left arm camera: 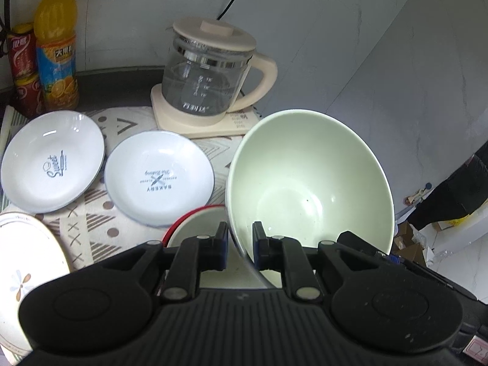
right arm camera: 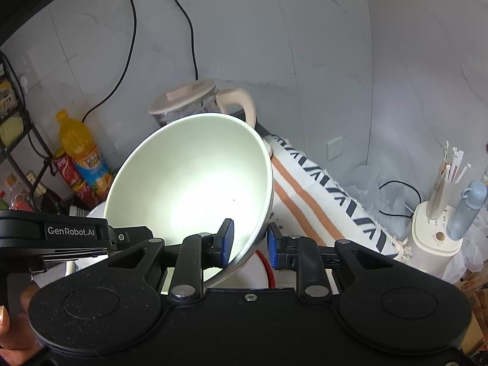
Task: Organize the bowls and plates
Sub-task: 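Lower the small bowl into the large green bowl and open both grippers, then move both grippers toward the white flower-pattern plate, then close both grippers on the rim of the white 'Sweet' plate, then lift the 'Sweet' plate with both grippers over the flower-pattern plate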
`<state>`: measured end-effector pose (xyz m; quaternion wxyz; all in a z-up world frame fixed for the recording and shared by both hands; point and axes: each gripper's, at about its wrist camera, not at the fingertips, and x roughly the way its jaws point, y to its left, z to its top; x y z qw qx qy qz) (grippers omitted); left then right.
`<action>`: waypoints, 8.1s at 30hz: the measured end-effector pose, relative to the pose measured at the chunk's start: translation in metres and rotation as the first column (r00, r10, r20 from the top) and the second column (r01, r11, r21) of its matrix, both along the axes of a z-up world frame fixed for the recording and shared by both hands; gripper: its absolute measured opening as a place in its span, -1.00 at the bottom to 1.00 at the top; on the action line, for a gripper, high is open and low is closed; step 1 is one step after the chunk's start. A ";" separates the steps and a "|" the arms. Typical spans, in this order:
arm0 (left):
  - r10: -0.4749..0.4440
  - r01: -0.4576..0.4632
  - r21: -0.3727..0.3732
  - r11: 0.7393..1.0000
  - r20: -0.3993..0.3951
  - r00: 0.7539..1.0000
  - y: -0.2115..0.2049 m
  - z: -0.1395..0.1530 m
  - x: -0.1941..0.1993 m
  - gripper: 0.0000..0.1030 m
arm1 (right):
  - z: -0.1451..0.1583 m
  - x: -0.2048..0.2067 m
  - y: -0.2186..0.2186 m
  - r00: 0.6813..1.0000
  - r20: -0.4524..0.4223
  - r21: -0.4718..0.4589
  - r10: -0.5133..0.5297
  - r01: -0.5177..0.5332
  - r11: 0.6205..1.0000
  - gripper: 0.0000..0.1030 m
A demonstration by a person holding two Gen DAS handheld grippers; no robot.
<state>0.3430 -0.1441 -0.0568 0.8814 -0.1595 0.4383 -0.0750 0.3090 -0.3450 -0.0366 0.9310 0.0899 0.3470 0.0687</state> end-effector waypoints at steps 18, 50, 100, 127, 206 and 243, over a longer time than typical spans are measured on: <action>0.014 -0.014 0.005 1.000 -0.173 0.985 0.013 -0.049 -0.009 -0.72 | -0.042 -0.007 0.011 0.989 -0.147 -0.003 0.025 -0.025 1.000 -0.55; 0.024 -0.021 0.018 1.000 -0.207 0.978 0.038 -0.069 0.004 -0.51 | -0.065 0.000 0.015 0.967 -0.251 -0.022 -0.039 0.034 0.999 -0.52; 0.540 -0.526 0.140 0.839 -0.100 0.836 0.205 -0.037 -0.120 0.58 | -0.032 -0.027 0.178 0.921 -0.123 -0.034 0.369 -0.376 0.926 0.99; 0.618 -0.625 -0.017 0.780 -0.138 0.774 0.247 -0.060 -0.099 0.53 | -0.052 0.019 0.221 0.884 -0.234 0.015 0.404 -0.412 0.911 0.82; 0.636 -0.665 -0.193 0.721 -0.196 0.746 0.278 -0.098 -0.023 -0.82 | -0.098 0.081 0.248 0.922 -0.235 0.166 0.307 -0.273 0.947 -0.70; 0.655 -0.708 -0.172 0.686 -0.280 0.702 0.233 -0.105 -0.151 -0.75 | -0.093 -0.015 0.218 0.875 -0.173 0.055 0.451 -0.449 0.892 -0.70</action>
